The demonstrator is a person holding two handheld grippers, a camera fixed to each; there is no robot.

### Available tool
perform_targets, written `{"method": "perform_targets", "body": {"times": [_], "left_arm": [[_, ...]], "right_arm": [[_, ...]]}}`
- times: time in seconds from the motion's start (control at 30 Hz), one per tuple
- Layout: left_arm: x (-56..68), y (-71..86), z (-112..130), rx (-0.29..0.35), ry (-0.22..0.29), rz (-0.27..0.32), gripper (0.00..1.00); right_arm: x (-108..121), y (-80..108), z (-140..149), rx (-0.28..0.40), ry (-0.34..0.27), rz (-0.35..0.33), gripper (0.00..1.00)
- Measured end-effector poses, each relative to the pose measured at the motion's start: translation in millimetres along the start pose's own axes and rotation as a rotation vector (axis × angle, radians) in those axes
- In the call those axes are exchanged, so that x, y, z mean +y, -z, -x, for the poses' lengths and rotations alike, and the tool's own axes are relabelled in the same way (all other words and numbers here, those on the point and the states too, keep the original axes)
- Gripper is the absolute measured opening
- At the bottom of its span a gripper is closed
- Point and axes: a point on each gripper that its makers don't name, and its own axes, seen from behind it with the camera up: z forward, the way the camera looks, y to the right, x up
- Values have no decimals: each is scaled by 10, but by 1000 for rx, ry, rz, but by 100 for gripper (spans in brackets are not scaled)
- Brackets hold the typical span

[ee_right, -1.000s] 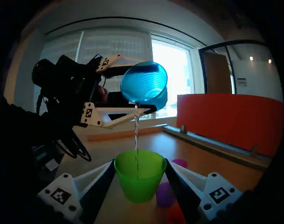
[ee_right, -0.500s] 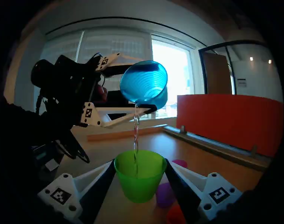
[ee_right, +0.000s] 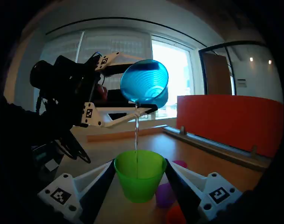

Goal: Pour water

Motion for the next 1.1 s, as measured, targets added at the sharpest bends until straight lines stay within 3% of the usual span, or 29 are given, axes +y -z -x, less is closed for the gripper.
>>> {"method": "perform_targets", "body": {"times": [1.1], "left_arm": [[-114, -40, -19, -8, -72, -10, 85]], "right_arm": [[26, 10, -9, 7, 3, 3, 93]]}}
